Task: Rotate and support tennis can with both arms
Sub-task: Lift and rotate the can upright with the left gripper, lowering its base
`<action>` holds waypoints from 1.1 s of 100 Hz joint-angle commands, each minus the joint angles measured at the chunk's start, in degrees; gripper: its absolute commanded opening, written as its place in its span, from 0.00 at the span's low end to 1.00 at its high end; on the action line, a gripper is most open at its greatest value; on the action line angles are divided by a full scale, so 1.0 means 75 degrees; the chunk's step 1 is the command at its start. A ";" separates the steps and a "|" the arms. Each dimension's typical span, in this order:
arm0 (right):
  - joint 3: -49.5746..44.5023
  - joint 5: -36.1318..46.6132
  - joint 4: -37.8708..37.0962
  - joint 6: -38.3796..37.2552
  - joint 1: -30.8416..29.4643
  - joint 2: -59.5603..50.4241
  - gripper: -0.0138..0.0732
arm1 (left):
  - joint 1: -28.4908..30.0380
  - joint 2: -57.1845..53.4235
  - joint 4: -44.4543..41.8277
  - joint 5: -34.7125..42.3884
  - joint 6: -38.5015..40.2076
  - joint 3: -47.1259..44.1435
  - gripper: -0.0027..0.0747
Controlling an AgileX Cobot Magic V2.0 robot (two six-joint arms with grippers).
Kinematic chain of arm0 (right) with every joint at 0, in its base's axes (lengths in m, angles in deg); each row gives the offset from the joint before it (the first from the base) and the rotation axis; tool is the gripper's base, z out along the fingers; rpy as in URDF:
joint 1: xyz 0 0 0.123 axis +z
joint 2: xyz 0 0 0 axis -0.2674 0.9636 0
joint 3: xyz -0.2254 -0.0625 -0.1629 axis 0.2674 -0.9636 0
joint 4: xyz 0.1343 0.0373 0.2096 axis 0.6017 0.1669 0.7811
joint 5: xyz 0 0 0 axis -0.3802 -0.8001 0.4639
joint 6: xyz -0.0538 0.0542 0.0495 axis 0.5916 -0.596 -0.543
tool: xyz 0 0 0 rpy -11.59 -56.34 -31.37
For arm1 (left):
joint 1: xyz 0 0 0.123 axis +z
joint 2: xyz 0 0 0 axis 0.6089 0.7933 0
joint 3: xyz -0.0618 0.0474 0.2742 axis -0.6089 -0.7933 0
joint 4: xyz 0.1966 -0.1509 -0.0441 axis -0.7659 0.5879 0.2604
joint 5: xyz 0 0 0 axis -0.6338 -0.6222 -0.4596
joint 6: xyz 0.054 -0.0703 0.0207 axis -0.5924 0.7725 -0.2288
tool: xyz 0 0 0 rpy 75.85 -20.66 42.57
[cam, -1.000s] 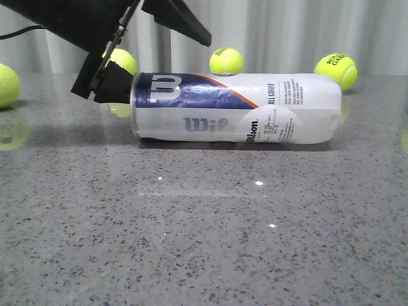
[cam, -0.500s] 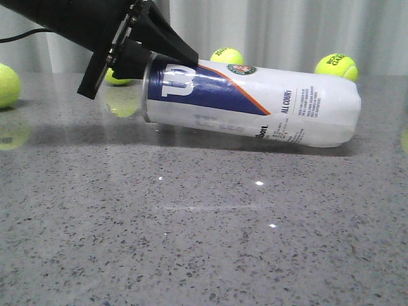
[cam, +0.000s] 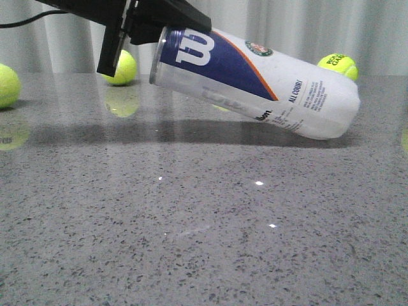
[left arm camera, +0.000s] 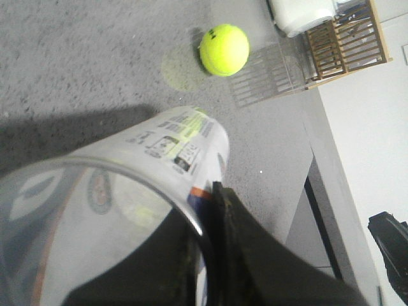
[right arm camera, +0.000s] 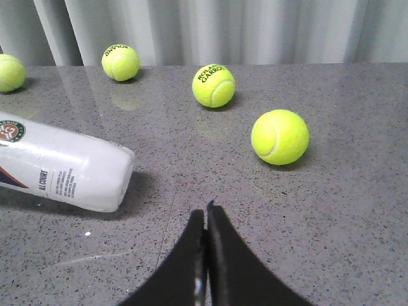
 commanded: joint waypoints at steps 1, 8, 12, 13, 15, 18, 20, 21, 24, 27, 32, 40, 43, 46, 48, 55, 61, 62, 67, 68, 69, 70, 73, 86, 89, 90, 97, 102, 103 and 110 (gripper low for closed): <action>0.0182 0.0563 0.0023 0.0043 -0.0055 0.0062 0.08 | -0.0061 -0.0687 0.0258 0.0005 -0.0202 0.0368 0.01; 0.0182 0.0563 0.0023 0.0043 -0.0055 0.0062 0.08 | -0.0061 -0.1005 -0.0024 0.0054 -0.0202 0.0611 0.01; 0.0182 0.0563 0.0023 0.0043 -0.0055 0.0062 0.08 | -0.0061 -0.1191 -0.0289 0.0099 -0.0131 0.0811 0.01; 0.0182 0.0563 0.0023 0.0043 -0.0055 0.0062 0.08 | -0.0061 -0.1222 -0.0402 0.0094 -0.0110 0.0846 0.01; 0.0182 0.0563 0.0023 0.0043 -0.0055 0.0062 0.08 | -0.0061 -0.1307 -0.0524 0.0109 -0.0033 0.0964 0.01; 0.0182 0.0563 0.0023 0.0043 -0.0055 0.0062 0.08 | -0.0061 -0.1413 -0.0881 0.0112 0.0138 0.1173 0.01; 0.0182 0.0563 0.0023 0.0043 -0.0055 0.0062 0.08 | -0.0061 -0.1478 -0.1120 0.0112 0.0290 0.1263 0.01; 0.0182 0.0563 0.0023 0.0043 -0.0055 0.0062 0.08 | -0.0061 -0.1524 -0.1199 0.0112 0.0391 0.1355 0.01; 0.0182 0.0563 0.0023 0.0043 -0.0055 0.0062 0.08 | -0.0061 -0.1596 -0.1569 0.0112 0.0608 0.1548 0.01; 0.0182 0.0563 0.0023 0.0043 -0.0055 0.0062 0.08 | -0.0072 -0.1660 -0.2083 0.0059 0.0841 0.1752 0.01; 0.0182 0.0563 0.0023 0.0043 -0.0055 0.0062 0.08 | -0.0072 -0.1732 -0.2824 -0.0023 0.1243 0.2161 0.01; 0.0182 0.0563 0.0023 0.0043 -0.0055 0.0062 0.08 | -0.0072 -0.1749 -0.3936 -0.0225 0.1980 0.2705 0.01; 0.0182 0.0563 0.0023 0.0043 -0.0055 0.0062 0.08 | -0.0072 -0.1749 -0.4320 -0.0269 0.2199 0.2872 0.01; 0.0182 0.0563 0.0023 0.0043 -0.0055 0.0062 0.08 | -0.0089 -0.1749 -0.4799 -0.0284 0.2394 0.3042 0.01; 0.0182 0.0563 0.0023 0.0043 -0.0055 0.0062 0.08 | -0.0123 -0.1749 -0.4994 -0.0284 0.2545 0.3103 0.01; 0.0182 0.0563 0.0023 0.0043 -0.0055 0.0062 0.08 | -0.0229 -0.1749 -0.5837 -0.0328 0.2986 0.3343 0.01; 0.0182 0.0563 0.0023 0.0043 -0.0055 0.0062 0.08 | -0.0388 -0.1749 -0.6462 -0.0463 0.3267 0.3479 0.01; 0.0182 0.0563 0.0023 0.0043 -0.0055 0.0062 0.08 | -0.0408 -0.1749 -0.6533 -0.0482 0.3306 0.3480 0.01; 0.0182 0.0563 0.0023 0.0043 -0.0055 0.0062 0.08 | -0.0559 -0.1749 -0.7072 -0.0636 0.3530 0.3555 0.01; 0.0182 0.0563 0.0023 0.0043 -0.0055 0.0062 0.08 | -0.0605 -0.1749 -0.7133 -0.0691 0.3578 0.3557 0.01; 0.0182 0.0563 0.0023 0.0043 -0.0055 0.0062 0.08 | -0.0628 -0.1749 -0.7193 -0.0719 0.3601 0.3557 0.01; 0.0182 0.0563 0.0023 0.0043 -0.0055 0.0062 0.08 | -0.0676 -0.1749 -0.7315 -0.0751 0.3635 0.3578 0.01; 0.0182 0.0563 0.0023 0.0043 -0.0055 0.0062 0.08 | -0.0771 -0.1749 -0.7576 -0.0922 0.3814 0.3613 0.01; 0.0182 0.0563 0.0023 0.0043 -0.0055 0.0062 0.08 | -0.1256 -0.1749 -0.8534 -0.1410 0.4270 0.3658 0.01; 0.0182 0.0563 0.0023 0.0043 -0.0055 0.0062 0.08 | -0.1341 -0.1749 -0.8653 -0.1534 0.4319 0.3658 0.01; 0.0182 0.0563 0.0023 0.0043 -0.0055 0.0062 0.08 | -0.1362 -0.1749 -0.8679 -0.1559 0.4325 0.3658 0.01; 0.0182 0.0563 0.0023 0.0043 -0.0055 0.0062 0.08 | -0.1521 -0.1749 -0.8851 -0.1799 0.4391 0.3658 0.01; 0.0182 0.0563 0.0023 0.0043 -0.0055 0.0062 0.08 | -0.1590 -0.1749 -0.8851 -0.1894 0.4391 0.3658 0.01; 0.0182 0.0563 0.0023 0.0043 -0.0055 0.0062 0.08 | -0.1611 -0.1749 -0.8851 -0.1909 0.4391 0.3658 0.01; 0.0182 0.0563 0.0023 0.0043 -0.0055 0.0062 0.08 | -0.1644 -0.1749 -0.8851 -0.1946 0.4391 0.3658 0.01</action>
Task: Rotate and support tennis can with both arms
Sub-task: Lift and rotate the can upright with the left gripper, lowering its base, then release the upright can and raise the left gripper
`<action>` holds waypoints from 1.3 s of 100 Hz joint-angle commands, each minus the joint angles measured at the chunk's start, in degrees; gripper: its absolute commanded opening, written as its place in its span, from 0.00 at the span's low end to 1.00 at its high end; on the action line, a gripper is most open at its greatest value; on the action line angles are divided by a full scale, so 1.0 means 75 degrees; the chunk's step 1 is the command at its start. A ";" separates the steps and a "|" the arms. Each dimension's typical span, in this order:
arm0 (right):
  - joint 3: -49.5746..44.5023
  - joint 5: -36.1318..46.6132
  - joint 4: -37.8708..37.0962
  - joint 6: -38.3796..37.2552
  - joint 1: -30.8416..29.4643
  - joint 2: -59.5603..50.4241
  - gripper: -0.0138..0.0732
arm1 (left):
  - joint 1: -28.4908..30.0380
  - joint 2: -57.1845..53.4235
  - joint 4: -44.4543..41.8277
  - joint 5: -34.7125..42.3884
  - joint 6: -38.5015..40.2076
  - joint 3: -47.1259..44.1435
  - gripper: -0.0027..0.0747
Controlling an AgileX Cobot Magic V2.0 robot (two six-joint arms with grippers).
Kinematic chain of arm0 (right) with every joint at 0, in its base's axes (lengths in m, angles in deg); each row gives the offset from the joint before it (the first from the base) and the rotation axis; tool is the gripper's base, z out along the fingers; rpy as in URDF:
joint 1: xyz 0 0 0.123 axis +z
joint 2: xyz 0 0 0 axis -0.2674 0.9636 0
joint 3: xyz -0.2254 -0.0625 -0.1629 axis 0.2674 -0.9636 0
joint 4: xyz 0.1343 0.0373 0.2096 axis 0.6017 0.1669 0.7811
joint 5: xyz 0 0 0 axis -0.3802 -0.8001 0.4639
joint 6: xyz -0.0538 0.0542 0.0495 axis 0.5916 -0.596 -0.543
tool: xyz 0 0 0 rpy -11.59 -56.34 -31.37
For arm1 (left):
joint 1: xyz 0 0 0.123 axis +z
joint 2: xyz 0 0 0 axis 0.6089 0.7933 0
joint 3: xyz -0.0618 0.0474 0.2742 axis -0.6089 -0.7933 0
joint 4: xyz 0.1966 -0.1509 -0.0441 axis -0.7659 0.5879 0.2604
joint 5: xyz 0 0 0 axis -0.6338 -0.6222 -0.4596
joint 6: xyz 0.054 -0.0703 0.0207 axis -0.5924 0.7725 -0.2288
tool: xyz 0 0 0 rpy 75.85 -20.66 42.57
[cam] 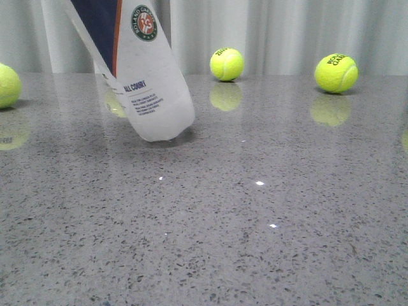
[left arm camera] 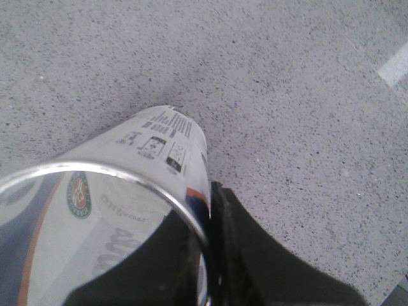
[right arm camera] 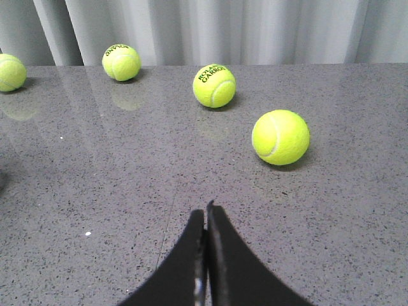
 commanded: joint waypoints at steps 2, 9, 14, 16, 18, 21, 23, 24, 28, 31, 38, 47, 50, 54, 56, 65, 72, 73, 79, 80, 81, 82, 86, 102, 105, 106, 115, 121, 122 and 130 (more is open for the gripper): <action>0.0182 0.0563 0.0023 0.0025 -0.0055 0.0062 0.08 | -0.0117 -0.0300 0.0098 -0.0021 0.0108 0.0246 0.01; 0.0182 0.0563 0.0023 0.0025 -0.0055 0.0062 0.08 | -0.0117 -0.0300 0.0098 0.0007 0.0108 0.0246 0.01; 0.0182 0.0563 0.0023 0.0025 -0.0055 0.0062 0.08 | -0.0117 -0.0300 0.0098 0.0025 0.0108 0.0251 0.01; 0.0182 0.0563 0.0023 0.0025 -0.0055 0.0062 0.08 | -0.0117 -0.0300 0.0098 0.0052 0.0108 0.0251 0.01; 0.0182 0.0563 0.0023 0.0025 -0.0055 0.0062 0.08 | -0.0117 -0.0300 0.0098 0.0090 0.0126 0.0251 0.01; 0.0182 0.0563 0.0023 0.0025 -0.0055 0.0062 0.08 | -0.0117 -0.0300 0.0098 0.0091 0.0157 0.0251 0.01; 0.0182 0.0563 0.0023 0.0025 -0.0055 0.0062 0.08 | -0.0117 -0.0300 0.0098 0.0105 0.0157 0.0251 0.01; 0.0182 0.0563 0.0023 0.0025 -0.0055 0.0062 0.08 | -0.0117 -0.0300 0.0098 0.0105 0.0157 0.0251 0.01; 0.0182 0.0563 0.0023 0.0025 -0.0055 0.0062 0.08 | -0.0117 -0.0300 0.0098 0.0105 0.0157 0.0251 0.01; 0.0182 0.0563 0.0023 0.0025 -0.0055 0.0062 0.08 | -0.0117 -0.0300 0.0098 0.0105 0.0157 0.0251 0.01; 0.0182 0.0563 0.0023 0.0025 -0.0055 0.0062 0.08 | -0.0117 -0.0300 0.0098 0.0155 0.0157 0.0251 0.04; 0.0182 0.0563 0.0023 0.0025 -0.0055 0.0062 0.08 | -0.0117 -0.0300 0.0098 0.0305 0.0157 0.0251 0.13; 0.0182 0.0563 0.0023 0.0025 -0.0055 0.0062 0.08 | -0.0117 -0.0300 0.0098 0.0342 0.0157 0.0251 0.17; 0.0182 0.0563 0.0023 0.0025 -0.0055 0.0062 0.08 | -0.0117 -0.0300 0.0098 0.0373 0.0157 0.0251 0.24; 0.0182 0.0563 0.0023 0.0025 -0.0055 0.0062 0.08 | -0.0117 -0.0300 0.0098 0.0373 0.0157 0.0251 0.26; 0.0182 0.0563 0.0023 0.0025 -0.0055 0.0062 0.08 | -0.0117 -0.0300 0.0098 0.0410 0.0157 0.0251 0.44; 0.0182 0.0563 0.0023 0.0025 -0.0055 0.0062 0.08 | -0.0117 -0.0300 0.0098 0.0535 0.0157 0.0251 0.57; 0.0182 0.0563 0.0023 0.0025 -0.0055 0.0062 0.08 | -0.0117 -0.0300 0.0098 0.0553 0.0157 0.0251 0.59; 0.0182 0.0563 0.0023 0.0025 -0.0055 0.0062 0.08 | -0.0117 -0.0300 0.0098 0.0716 0.0157 0.0251 0.64; 0.0182 0.0563 0.0023 0.0025 -0.0055 0.0062 0.08 | -0.0117 -0.0300 0.0098 0.0771 0.0157 0.0251 0.65; 0.0182 0.0563 0.0023 0.0025 -0.0055 0.0062 0.08 | -0.0117 -0.0300 0.0098 0.0799 0.0157 0.0251 0.65; 0.0182 0.0563 0.0023 0.0025 -0.0055 0.0062 0.08 | -0.0117 -0.0300 0.0098 0.0857 0.0157 0.0251 0.65; 0.0182 0.0563 0.0023 0.0025 -0.0055 0.0062 0.08 | -0.0117 -0.0300 0.0112 0.1014 0.0157 0.0251 0.65; 0.0182 0.0563 0.0023 0.0025 -0.0055 0.0062 0.08 | -0.0117 -0.0248 0.0194 0.1852 0.0157 0.0251 0.65; 0.0182 0.0563 0.0023 0.0025 -0.0055 0.0062 0.08 | -0.0117 -0.0212 0.0194 0.2027 0.0157 0.0251 0.65; 0.0182 0.0563 0.0023 0.0025 -0.0055 0.0062 0.08 | -0.0117 -0.0190 0.0194 0.2064 0.0157 0.0251 0.65; 0.0182 0.0563 0.0023 0.0025 -0.0055 0.0062 0.08 | -0.0117 -0.0027 0.0194 0.2455 0.0157 0.0264 0.65; 0.0182 0.0563 0.0023 0.0025 -0.0055 0.0062 0.08 | -0.0085 0.0121 0.0177 0.2585 0.0157 0.0322 0.65; 0.0182 0.0563 0.0023 0.0025 -0.0055 0.0062 0.08 | -0.0085 0.0138 0.0177 0.2604 0.0157 0.0338 0.65; 0.0182 0.0563 0.0023 0.0025 -0.0055 0.0062 0.08 | -0.0085 0.0301 0.0115 0.2797 0.0157 0.0445 0.65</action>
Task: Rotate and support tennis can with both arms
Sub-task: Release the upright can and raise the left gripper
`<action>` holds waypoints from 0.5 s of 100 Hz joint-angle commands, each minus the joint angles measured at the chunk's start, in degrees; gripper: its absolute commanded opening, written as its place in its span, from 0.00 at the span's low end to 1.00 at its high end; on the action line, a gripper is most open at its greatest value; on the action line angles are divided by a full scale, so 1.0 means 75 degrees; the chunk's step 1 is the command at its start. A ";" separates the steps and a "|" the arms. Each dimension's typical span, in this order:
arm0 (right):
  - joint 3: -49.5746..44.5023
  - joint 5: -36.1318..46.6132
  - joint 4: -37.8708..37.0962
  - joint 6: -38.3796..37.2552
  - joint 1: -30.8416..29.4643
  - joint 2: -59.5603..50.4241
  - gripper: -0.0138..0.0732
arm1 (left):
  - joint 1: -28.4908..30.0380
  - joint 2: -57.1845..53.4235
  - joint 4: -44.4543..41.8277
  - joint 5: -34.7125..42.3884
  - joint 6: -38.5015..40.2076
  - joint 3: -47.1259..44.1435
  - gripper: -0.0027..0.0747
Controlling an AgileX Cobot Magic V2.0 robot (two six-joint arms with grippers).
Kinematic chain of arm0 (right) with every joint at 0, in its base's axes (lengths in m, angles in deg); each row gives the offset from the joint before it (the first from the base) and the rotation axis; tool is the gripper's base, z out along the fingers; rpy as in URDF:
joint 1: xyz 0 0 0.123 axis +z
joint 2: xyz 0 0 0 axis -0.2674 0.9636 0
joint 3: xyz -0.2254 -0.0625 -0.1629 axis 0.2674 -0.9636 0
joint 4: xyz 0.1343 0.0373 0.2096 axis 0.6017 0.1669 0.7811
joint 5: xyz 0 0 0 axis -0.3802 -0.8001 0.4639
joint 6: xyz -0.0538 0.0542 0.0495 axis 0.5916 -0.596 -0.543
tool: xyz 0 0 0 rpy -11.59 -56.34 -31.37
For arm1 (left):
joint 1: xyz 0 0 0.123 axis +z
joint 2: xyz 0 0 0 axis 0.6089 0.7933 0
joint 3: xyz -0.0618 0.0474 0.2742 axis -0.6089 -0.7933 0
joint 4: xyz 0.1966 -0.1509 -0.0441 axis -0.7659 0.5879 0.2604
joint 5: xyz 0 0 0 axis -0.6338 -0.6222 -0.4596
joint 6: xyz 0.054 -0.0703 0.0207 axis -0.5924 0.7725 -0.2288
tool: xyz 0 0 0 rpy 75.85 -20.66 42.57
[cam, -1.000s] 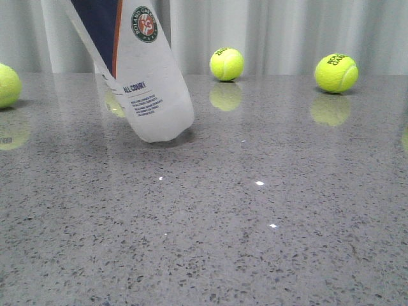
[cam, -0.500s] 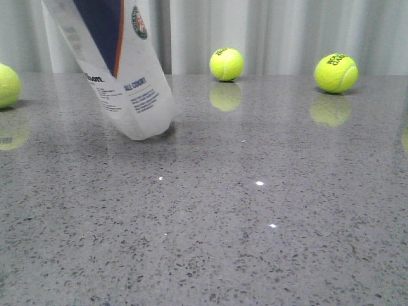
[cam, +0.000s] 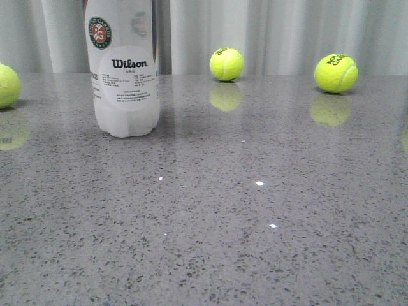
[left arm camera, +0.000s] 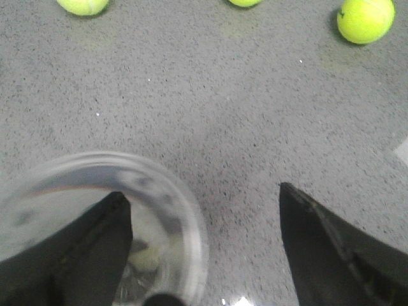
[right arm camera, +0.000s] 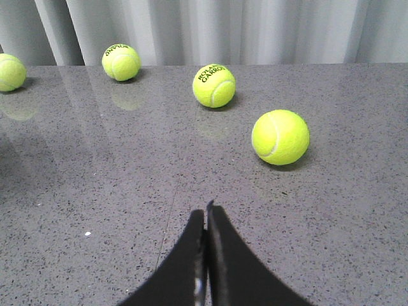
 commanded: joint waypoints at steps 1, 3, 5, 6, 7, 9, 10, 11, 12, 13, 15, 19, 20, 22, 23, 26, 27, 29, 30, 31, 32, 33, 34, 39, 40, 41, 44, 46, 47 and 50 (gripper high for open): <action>0.0182 0.0563 0.0023 0.0024 -0.0055 0.0062 0.08 | -0.0035 -0.0085 0.0126 0.0749 0.0098 0.0357 0.65; 0.0182 0.0563 0.0023 0.0024 -0.0055 0.0062 0.08 | -0.0035 -0.0064 0.0126 0.0812 0.0098 0.0380 0.65; 0.0182 0.0563 0.0023 0.0024 -0.0055 0.0062 0.08 | -0.0035 -0.0033 0.0126 0.0848 0.0098 0.0419 0.65; 0.0182 0.0563 0.0023 0.0024 -0.0055 0.0062 0.08 | -0.0035 -0.0039 0.0126 0.0883 0.0098 0.0420 0.65; 0.0182 0.0563 0.0023 0.0024 -0.0055 0.0062 0.08 | -0.0035 -0.0039 0.0126 0.0886 0.0098 0.0442 0.65; 0.0182 0.0563 0.0023 0.0024 -0.0055 0.0062 0.08 | -0.0035 -0.0024 0.0126 0.0927 0.0098 0.0480 0.65; 0.0182 0.0563 0.0023 0.0024 -0.0055 0.0062 0.08 | -0.0035 -0.0003 0.0104 0.0961 0.0098 0.0478 0.65; 0.0182 0.0563 0.0023 0.0024 -0.0055 0.0062 0.08 | -0.0035 -0.0003 0.0104 0.0969 0.0098 0.0494 0.65; 0.0182 0.0563 0.0023 0.0024 -0.0055 0.0062 0.08 | -0.0035 -0.0003 0.0104 0.0971 0.0098 0.0509 0.65; 0.0182 0.0563 0.0023 0.0024 -0.0055 0.0062 0.08 | -0.0035 -0.0003 0.0104 0.0971 0.0098 0.0507 0.65; 0.0182 0.0563 0.0023 0.0024 -0.0055 0.0062 0.08 | -0.0035 -0.0003 0.0104 0.0971 0.0098 0.0539 0.65; 0.0182 0.0563 0.0023 0.0024 -0.0055 0.0062 0.08 | -0.0035 0.0026 0.0093 0.0955 0.0098 0.0575 0.65; 0.0182 0.0563 0.0023 0.0024 -0.0055 0.0062 0.08 | -0.0035 0.0026 0.0093 0.0934 0.0098 0.0574 0.65; 0.0182 0.0563 0.0023 0.0024 -0.0055 0.0062 0.08 | -0.0035 0.0026 0.0093 0.0910 0.0098 0.0592 0.65; 0.0182 0.0563 0.0023 0.0024 -0.0055 0.0062 0.08 | -0.0035 0.0026 0.0093 0.0909 0.0098 0.0592 0.65; 0.0182 0.0563 0.0023 0.0024 -0.0055 0.0062 0.08 | -0.0035 0.0026 0.0093 0.0909 0.0098 0.0592 0.65; 0.0182 0.0563 0.0023 0.0024 -0.0055 0.0062 0.08 | -0.0035 0.0026 0.0093 0.0896 0.0098 0.0592 0.65; 0.0182 0.0563 0.0023 0.0024 -0.0055 0.0062 0.08 | -0.0035 0.0026 0.0093 0.0898 0.0098 0.0592 0.65; 0.0182 0.0563 0.0023 0.0024 -0.0055 0.0062 0.08 | -0.0035 0.0026 0.0093 0.0898 0.0098 0.0592 0.65; 0.0182 0.0563 0.0023 0.0024 -0.0055 0.0062 0.08 | -0.0035 0.0026 0.0093 0.0898 0.0098 0.0592 0.65; 0.0182 0.0563 0.0023 0.0024 -0.0055 0.0062 0.08 | -0.0035 0.0026 0.0093 0.0898 0.0098 0.0592 0.65; 0.0182 0.0563 0.0023 0.0024 -0.0055 0.0062 0.08 | -0.0035 0.0026 0.0093 0.0898 0.0098 0.0606 0.65; 0.0182 0.0563 0.0023 0.0024 -0.0055 0.0062 0.08 | -0.0035 0.0026 0.0093 0.0898 0.0098 0.0606 0.65; 0.0182 0.0563 0.0023 0.0024 -0.0055 0.0062 0.08 | -0.0035 0.0026 0.0093 0.0938 0.0098 0.0624 0.65; 0.0182 0.0563 0.0023 0.0024 -0.0055 0.0062 0.08 | -0.0035 0.0026 0.0093 0.0935 0.0098 0.0624 0.65; 0.0182 0.0563 0.0023 0.0024 -0.0055 0.0062 0.08 | -0.0035 0.0026 0.0093 0.0942 0.0098 0.0624 0.65; 0.0182 0.0563 0.0023 0.0024 -0.0055 0.0062 0.08 | -0.0035 0.0009 0.0088 0.1003 0.0098 0.0641 0.65; 0.0182 0.0563 0.0023 0.0024 -0.0055 0.0062 0.08 | -0.0035 -0.0023 0.0073 0.1061 0.0098 0.0641 0.64; 0.0182 0.0563 0.0023 0.0024 -0.0055 0.0062 0.08 | -0.0035 -0.0021 0.0052 0.1087 0.0098 0.0641 0.64; 0.0182 0.0563 0.0023 0.0024 -0.0055 0.0062 0.08 | -0.0035 -0.0081 -0.0001 0.1228 0.0098 0.0641 0.64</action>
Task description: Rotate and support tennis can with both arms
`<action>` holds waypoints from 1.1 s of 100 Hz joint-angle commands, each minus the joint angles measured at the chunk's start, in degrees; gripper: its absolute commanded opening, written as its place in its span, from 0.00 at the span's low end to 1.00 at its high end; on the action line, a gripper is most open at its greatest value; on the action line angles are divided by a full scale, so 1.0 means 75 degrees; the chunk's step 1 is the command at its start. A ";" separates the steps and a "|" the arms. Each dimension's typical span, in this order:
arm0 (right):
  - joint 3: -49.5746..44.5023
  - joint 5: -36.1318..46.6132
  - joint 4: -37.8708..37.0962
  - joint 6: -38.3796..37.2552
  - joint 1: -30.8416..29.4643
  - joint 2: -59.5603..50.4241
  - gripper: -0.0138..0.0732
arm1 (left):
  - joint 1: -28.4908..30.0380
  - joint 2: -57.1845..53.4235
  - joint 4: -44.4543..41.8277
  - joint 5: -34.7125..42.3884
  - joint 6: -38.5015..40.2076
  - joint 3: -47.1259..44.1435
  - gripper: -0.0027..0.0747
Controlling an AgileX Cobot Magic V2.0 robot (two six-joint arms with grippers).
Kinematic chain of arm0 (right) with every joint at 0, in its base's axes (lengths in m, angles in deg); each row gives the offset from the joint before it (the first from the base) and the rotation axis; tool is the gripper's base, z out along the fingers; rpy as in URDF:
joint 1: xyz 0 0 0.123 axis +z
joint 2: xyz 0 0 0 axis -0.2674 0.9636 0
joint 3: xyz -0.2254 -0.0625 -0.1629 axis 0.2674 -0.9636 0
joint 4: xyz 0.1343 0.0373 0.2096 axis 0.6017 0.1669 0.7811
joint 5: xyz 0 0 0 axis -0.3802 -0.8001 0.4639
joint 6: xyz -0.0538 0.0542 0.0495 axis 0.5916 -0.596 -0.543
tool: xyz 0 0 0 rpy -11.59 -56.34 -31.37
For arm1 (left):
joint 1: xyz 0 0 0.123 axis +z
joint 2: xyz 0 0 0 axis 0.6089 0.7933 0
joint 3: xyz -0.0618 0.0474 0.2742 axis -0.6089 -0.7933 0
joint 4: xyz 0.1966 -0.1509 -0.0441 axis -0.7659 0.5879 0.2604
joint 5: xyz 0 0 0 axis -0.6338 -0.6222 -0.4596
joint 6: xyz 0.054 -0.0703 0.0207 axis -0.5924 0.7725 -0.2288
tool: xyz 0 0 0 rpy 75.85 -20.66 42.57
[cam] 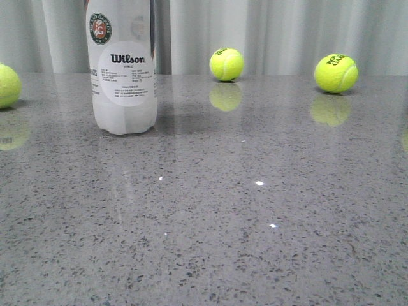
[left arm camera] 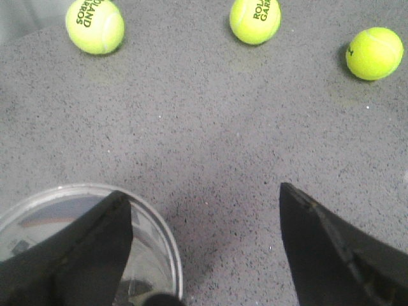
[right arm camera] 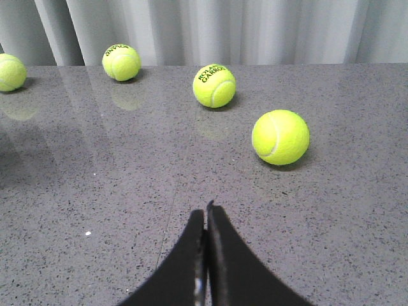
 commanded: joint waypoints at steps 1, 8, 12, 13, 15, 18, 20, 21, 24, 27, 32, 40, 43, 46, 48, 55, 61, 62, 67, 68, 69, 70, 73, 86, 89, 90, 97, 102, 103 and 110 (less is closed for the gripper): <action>0.0182 0.0563 0.0023 0.0024 -0.0055 0.0062 0.08 | -0.0035 -0.0389 0.0027 0.0739 0.0098 0.0287 0.63; 0.0182 0.0563 0.0023 0.0024 -0.0055 0.0062 0.08 | -0.0051 -0.0557 -0.0041 0.1115 0.0098 0.0269 0.57; 0.0182 0.0563 0.0023 0.0024 -0.0055 0.0062 0.08 | -0.0051 -0.0680 -0.0055 0.1334 0.0098 0.0233 0.51; 0.0182 0.0563 0.0023 0.0024 -0.0055 0.0062 0.08 | -0.0051 -0.0702 -0.0055 0.1369 0.0098 0.0194 0.50; 0.0182 0.0563 0.0023 0.0024 -0.0055 0.0062 0.08 | -0.0051 -0.0777 -0.0075 0.1463 0.0098 0.0157 0.46; 0.0182 0.0563 0.0023 0.0024 -0.0055 0.0062 0.08 | -0.0051 -0.0870 -0.0108 0.1560 0.0098 0.0084 0.39; 0.0182 0.0563 0.0023 0.0024 -0.0055 0.0062 0.08 | -0.0051 -0.0953 -0.0117 0.1630 0.0098 0.0017 0.34; 0.0182 0.0563 0.0023 0.0024 -0.0055 0.0062 0.08 | -0.0051 -0.1004 -0.0117 0.1674 0.0098 -0.0008 0.30; 0.0182 0.0563 0.0023 0.0024 -0.0055 0.0062 0.08 | -0.0051 -0.1116 -0.0132 0.1770 0.0098 -0.0164 0.22; 0.0182 0.0563 0.0023 0.0024 -0.0055 0.0062 0.08 | -0.0051 -0.1237 -0.0132 0.1890 0.0098 -0.0323 0.15; 0.0182 0.0563 0.0023 0.0024 -0.0055 0.0062 0.08 | -0.0051 -0.1477 -0.0132 0.2112 0.0098 -0.0648 0.02; 0.0182 0.0563 0.0023 0.0024 -0.0055 0.0062 0.08 | -0.0051 -0.1918 -0.0132 0.2490 0.0098 -0.1190 0.01; 0.0182 0.0563 0.0023 0.0024 -0.0055 0.0062 0.08 | -0.0051 -0.2077 -0.0132 0.2605 0.0098 -0.1429 0.01; 0.0182 0.0563 0.0023 0.0024 -0.0055 0.0062 0.08 | -0.0051 -0.2231 -0.0132 0.2715 0.0098 -0.1615 0.01; 0.0182 0.0563 0.0023 0.0024 -0.0055 0.0062 0.08 | -0.0051 -0.2348 -0.0132 0.2787 0.0098 -0.1749 0.01; 0.0182 0.0563 0.0023 0.0024 -0.0055 0.0062 0.08 | -0.0051 -0.2738 -0.0132 0.2978 0.0098 -0.2173 0.01; 0.0182 0.0563 0.0023 0.0024 -0.0055 0.0062 0.08 | -0.0051 -0.3080 -0.0132 0.3213 0.0098 -0.2527 0.01; 0.0182 0.0563 0.0023 0.0024 -0.0055 0.0062 0.08 | -0.0051 -0.3118 -0.0132 0.3243 0.0098 -0.2619 0.01; 0.0182 0.0563 0.0023 0.0024 -0.0055 0.0062 0.08 | -0.0051 -0.3376 -0.0197 0.3454 0.0098 -0.2940 0.01; 0.0182 0.0563 0.0023 0.0024 -0.0055 0.0062 0.08 | -0.0051 -0.3450 -0.0226 0.3518 0.0098 -0.2988 0.01; 0.0182 0.0563 0.0023 0.0024 -0.0055 0.0062 0.08 | -0.0051 -0.3484 -0.0243 0.3549 0.0098 -0.3086 0.01; 0.0182 0.0563 0.0023 0.0024 -0.0055 0.0062 0.08 | -0.0051 -0.3557 -0.0279 0.3611 0.0098 -0.3136 0.01; 0.0182 0.0563 0.0023 0.0024 -0.0055 0.0062 0.08 | -0.0051 -0.3698 -0.0335 0.3733 0.0098 -0.3386 0.01; 0.0182 0.0563 0.0023 0.0024 -0.0055 0.0062 0.08 | -0.0051 -0.4389 -0.0362 0.4366 0.0098 -0.4366 0.01; 0.0182 0.0563 0.0023 0.0024 -0.0055 0.0062 0.08 | -0.0051 -0.4533 -0.0362 0.4509 0.0098 -0.4591 0.01; 0.0182 0.0563 0.0023 0.0024 -0.0055 0.0062 0.08 | -0.0051 -0.4567 -0.0362 0.4538 0.0098 -0.4702 0.01; 0.0182 0.0563 0.0023 0.0024 -0.0055 0.0062 0.08 | -0.0051 -0.4911 -0.0362 0.4826 0.0098 -0.5225 0.01; 0.0182 0.0563 0.0023 0.0024 -0.0055 0.0062 0.08 | -0.0051 -0.5133 -0.0362 0.4980 0.0098 -0.5570 0.01; 0.0182 0.0563 0.0023 0.0024 -0.0055 0.0062 0.08 | -0.0051 -0.5197 -0.0362 0.5011 0.0098 -0.5618 0.01; 0.0182 0.0563 0.0023 0.0024 -0.0055 0.0062 0.08 | -0.0051 -0.5509 -0.0362 0.5188 0.0098 -0.6096 0.01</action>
